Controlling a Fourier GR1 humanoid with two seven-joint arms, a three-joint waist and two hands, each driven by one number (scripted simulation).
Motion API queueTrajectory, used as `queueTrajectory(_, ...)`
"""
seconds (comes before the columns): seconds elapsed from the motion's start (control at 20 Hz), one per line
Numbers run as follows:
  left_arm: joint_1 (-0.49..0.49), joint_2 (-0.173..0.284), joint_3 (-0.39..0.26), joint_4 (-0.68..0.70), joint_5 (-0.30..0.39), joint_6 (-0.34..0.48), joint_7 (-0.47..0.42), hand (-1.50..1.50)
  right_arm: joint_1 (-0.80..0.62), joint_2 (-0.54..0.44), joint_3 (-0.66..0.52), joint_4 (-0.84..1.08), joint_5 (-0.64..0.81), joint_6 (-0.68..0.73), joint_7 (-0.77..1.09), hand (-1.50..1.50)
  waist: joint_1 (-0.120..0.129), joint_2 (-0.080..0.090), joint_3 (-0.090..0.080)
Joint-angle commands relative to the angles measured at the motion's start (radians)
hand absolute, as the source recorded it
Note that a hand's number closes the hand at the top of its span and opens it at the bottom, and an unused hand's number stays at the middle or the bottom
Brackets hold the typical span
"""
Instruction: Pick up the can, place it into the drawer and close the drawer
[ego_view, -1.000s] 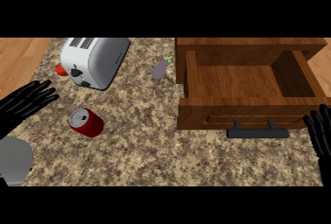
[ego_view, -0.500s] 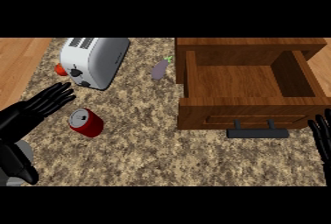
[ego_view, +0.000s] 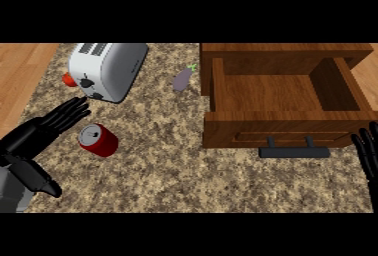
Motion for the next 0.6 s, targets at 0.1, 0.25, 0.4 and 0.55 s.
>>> queueTrajectory(0.1, -0.019, -0.015, -0.025, 0.132, -0.159, 0.034, -0.204, -1.5, 0.039, 0.029, 0.025, -0.017, 0.041, 0.017, -0.028, -1.5, -0.002, 0.0, 0.0)
queueTrajectory(0.25, -0.164, 0.041, 0.003, 0.271, -0.133, 0.03, -0.167, -1.5, -0.065, 0.004, -0.013, 0.097, 0.031, 0.006, -0.043, -1.5, -0.003, 0.001, 0.0)
queueTrajectory(0.4, -0.147, 0.065, -0.038, 0.366, -0.23, 0.037, -0.331, -1.5, -0.019, 0.024, 0.008, 0.055, 0.041, 0.012, -0.036, -1.5, -0.006, 0.002, -0.001)
queueTrajectory(0.55, -0.124, 0.077, -0.056, 0.417, -0.273, 0.077, -0.429, -1.5, 0.022, 0.029, 0.016, 0.011, 0.049, 0.022, -0.043, -1.5, -0.005, 0.001, -0.001)
